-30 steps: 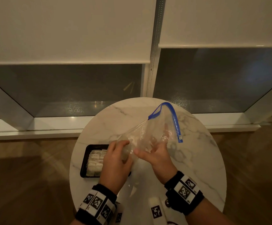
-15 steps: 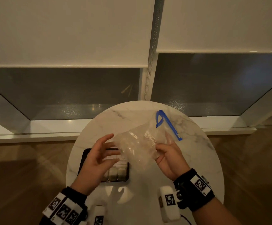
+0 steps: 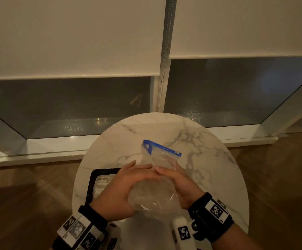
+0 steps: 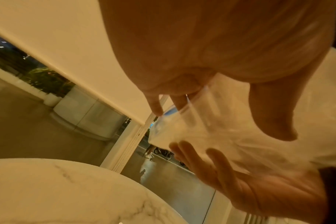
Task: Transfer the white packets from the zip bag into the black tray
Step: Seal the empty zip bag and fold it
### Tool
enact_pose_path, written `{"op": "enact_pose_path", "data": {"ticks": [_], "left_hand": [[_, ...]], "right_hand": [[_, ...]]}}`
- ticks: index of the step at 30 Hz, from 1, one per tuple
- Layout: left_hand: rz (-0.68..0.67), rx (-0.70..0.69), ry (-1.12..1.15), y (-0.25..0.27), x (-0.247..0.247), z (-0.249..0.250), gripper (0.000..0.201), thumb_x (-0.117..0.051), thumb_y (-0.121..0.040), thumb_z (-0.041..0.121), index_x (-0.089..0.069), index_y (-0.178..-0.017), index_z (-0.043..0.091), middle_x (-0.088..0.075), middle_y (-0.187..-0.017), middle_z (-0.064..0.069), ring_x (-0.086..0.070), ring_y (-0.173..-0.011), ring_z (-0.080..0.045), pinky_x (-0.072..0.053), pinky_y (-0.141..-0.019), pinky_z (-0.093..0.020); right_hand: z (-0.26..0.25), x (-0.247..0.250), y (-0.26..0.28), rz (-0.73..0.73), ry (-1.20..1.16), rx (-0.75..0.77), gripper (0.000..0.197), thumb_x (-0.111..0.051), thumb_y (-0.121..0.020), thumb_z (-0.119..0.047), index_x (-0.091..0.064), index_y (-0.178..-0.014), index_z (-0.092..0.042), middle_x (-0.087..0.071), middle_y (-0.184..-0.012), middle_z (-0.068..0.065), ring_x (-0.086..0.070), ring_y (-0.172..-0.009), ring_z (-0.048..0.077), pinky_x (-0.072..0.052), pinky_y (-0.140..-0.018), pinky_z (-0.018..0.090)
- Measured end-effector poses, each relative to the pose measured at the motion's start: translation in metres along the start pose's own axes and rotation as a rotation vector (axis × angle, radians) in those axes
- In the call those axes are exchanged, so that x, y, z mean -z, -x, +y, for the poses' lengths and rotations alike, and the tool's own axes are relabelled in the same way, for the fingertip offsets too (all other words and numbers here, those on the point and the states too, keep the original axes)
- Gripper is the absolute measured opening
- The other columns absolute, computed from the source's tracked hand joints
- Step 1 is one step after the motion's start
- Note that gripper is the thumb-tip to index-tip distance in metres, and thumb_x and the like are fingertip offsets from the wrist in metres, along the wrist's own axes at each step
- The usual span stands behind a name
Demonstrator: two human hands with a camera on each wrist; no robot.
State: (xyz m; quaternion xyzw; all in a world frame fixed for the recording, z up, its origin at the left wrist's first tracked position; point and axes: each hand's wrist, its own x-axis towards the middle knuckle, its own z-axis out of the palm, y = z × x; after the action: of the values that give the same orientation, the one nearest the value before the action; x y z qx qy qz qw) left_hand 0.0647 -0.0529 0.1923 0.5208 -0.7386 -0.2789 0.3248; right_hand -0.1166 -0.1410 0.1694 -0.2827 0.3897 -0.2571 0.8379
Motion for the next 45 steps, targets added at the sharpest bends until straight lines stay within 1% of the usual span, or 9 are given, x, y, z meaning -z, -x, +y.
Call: {"op": "enact_pose_path", "data": {"ticks": [5, 13, 17, 25, 29, 32, 35, 38, 45], "left_hand": [[-0.045, -0.118, -0.01, 0.0, 0.004, -0.006, 0.038, -0.081, -0.081, 0.037, -0.072, -0.118, 0.037, -0.05, -0.145, 0.023, -0.036, -0.143, -0.004, -0.023, -0.12, -0.033], [0.001, 0.116, 0.299, 0.01, 0.019, -0.018, 0.035, -0.08, -0.082, 0.036, -0.073, -0.116, 0.03, -0.069, -0.124, 0.014, -0.06, -0.124, -0.008, -0.03, -0.118, -0.029], [0.128, 0.288, 0.598, 0.007, 0.013, -0.009, 0.021, -0.073, -0.088, 0.031, -0.076, -0.107, 0.023, -0.077, -0.105, -0.005, -0.072, -0.104, -0.022, -0.056, -0.093, -0.032], [0.407, 0.553, 0.35, -0.016, -0.004, 0.006, 0.022, -0.073, -0.085, 0.034, -0.077, -0.073, 0.016, -0.075, -0.068, 0.0, -0.074, -0.067, -0.013, -0.062, -0.066, -0.038], [0.488, 0.505, 0.321, -0.023, -0.009, 0.011, 0.02, -0.086, -0.075, 0.031, -0.075, -0.087, 0.02, -0.077, -0.079, 0.006, -0.074, -0.075, -0.009, -0.062, -0.069, -0.034], [0.51, 0.535, 0.313, -0.021, -0.01, 0.003, 0.051, -0.088, -0.067, 0.047, -0.063, -0.106, 0.025, -0.073, -0.096, 0.002, -0.072, -0.085, -0.011, -0.061, -0.071, -0.031], [0.276, 0.622, 0.728, -0.014, -0.005, -0.006, 0.088, -0.087, -0.062, 0.052, -0.049, -0.136, 0.025, -0.065, -0.126, -0.006, -0.067, -0.111, -0.021, -0.059, -0.087, -0.039], [0.024, 0.563, 1.129, -0.007, -0.001, -0.005, 0.074, -0.085, -0.073, 0.024, -0.051, -0.137, 0.008, -0.064, -0.131, -0.018, -0.063, -0.118, -0.034, -0.056, -0.09, -0.04], [0.144, 0.573, 0.949, -0.004, -0.005, -0.007, 0.051, -0.066, -0.088, -0.001, -0.051, -0.135, 0.014, -0.067, -0.124, -0.018, -0.063, -0.115, -0.04, -0.055, -0.095, -0.048]], "right_hand": [[-0.002, -0.009, -0.001, -0.03, 0.011, -0.001, 0.051, -0.069, -0.091, -0.023, -0.052, -0.138, -0.01, -0.064, -0.128, 0.021, -0.063, -0.117, 0.038, -0.052, -0.095, 0.048], [-0.005, -0.013, -0.001, 0.0, -0.234, 0.006, 0.037, -0.043, -0.104, -0.022, -0.055, -0.136, -0.007, -0.063, -0.127, 0.024, -0.064, -0.115, 0.038, -0.057, -0.089, 0.047], [-0.001, -0.018, 0.004, -0.045, -0.256, 0.062, 0.037, -0.041, -0.104, -0.018, -0.053, -0.137, -0.007, -0.063, -0.127, 0.024, -0.063, -0.116, 0.039, -0.056, -0.09, 0.049], [0.006, -0.023, 0.018, -0.251, -0.269, 0.084, 0.057, -0.048, -0.098, -0.039, -0.045, -0.145, -0.007, -0.05, -0.143, 0.024, -0.049, -0.132, 0.039, -0.044, -0.104, 0.056], [0.01, -0.022, 0.02, -0.178, -0.09, 0.197, 0.049, -0.064, -0.091, -0.009, -0.049, -0.138, -0.006, -0.06, -0.131, 0.024, -0.06, -0.121, 0.039, -0.054, -0.092, 0.049], [0.007, -0.016, 0.018, -0.172, -0.062, 0.222, 0.042, -0.058, -0.091, 0.001, -0.055, -0.133, -0.007, -0.064, -0.127, 0.022, -0.062, -0.117, 0.039, -0.054, -0.093, 0.05], [0.002, -0.008, 0.017, -0.183, -0.036, 0.23, 0.045, -0.059, -0.091, 0.003, -0.055, -0.134, -0.007, -0.062, -0.129, 0.024, -0.059, -0.12, 0.042, -0.051, -0.098, 0.053], [-0.001, 0.0, 0.018, -0.224, 0.035, 0.21, 0.046, -0.055, -0.09, 0.009, -0.056, -0.133, -0.005, -0.062, -0.127, 0.026, -0.061, -0.116, 0.041, -0.051, -0.098, 0.051], [-0.001, 0.014, 0.019, -0.229, 0.083, 0.154, 0.061, -0.064, -0.08, 0.006, -0.05, -0.137, -0.009, -0.062, -0.128, 0.024, -0.061, -0.116, 0.04, -0.054, -0.093, 0.047]]}}
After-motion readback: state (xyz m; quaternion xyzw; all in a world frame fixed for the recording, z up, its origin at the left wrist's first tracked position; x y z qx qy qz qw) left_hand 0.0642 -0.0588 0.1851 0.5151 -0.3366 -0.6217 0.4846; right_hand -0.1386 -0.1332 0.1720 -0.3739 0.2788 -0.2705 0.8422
